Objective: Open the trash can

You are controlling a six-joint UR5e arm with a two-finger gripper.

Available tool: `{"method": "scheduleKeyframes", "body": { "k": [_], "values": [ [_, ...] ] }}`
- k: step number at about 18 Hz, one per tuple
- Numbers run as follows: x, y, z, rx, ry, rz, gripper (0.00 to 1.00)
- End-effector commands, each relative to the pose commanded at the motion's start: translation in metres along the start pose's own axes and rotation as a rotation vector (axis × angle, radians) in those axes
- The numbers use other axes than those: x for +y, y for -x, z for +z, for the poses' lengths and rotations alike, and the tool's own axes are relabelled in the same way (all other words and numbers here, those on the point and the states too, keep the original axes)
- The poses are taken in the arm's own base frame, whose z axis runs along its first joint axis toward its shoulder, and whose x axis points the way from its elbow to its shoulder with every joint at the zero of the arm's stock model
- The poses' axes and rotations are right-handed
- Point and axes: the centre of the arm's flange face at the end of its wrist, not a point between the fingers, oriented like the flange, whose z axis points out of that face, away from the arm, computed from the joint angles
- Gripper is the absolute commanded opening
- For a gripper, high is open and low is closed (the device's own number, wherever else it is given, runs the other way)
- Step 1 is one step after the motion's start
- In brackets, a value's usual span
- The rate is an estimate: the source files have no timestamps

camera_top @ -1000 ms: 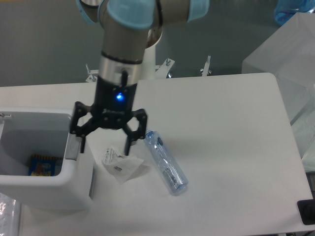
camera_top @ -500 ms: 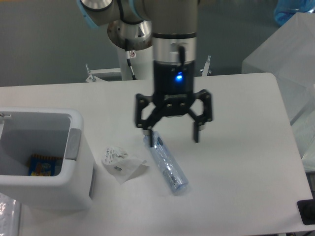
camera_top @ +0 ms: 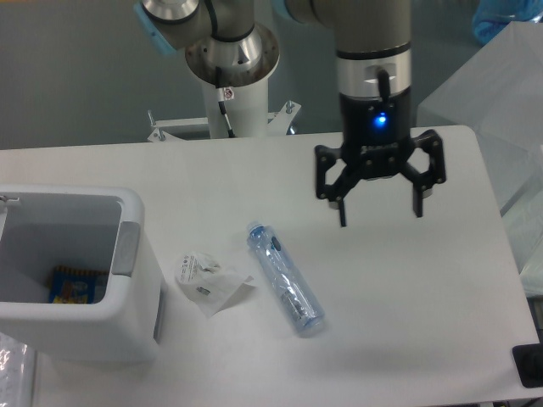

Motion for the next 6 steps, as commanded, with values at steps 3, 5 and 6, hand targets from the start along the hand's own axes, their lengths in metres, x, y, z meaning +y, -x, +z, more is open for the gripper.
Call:
{"method": "scheduleKeyframes", "body": {
  "k": [3, 5, 6],
  "values": [
    [0.012, 0.007, -0.005, -0.005, 0.046, 0.095, 1.0],
    [0.015, 0.007, -0.008, 0.0, 0.055, 0.124, 1.0],
    [0.016, 0.009, -0.009, -0.003, 0.055, 0.12, 1.0]
  ]
}}
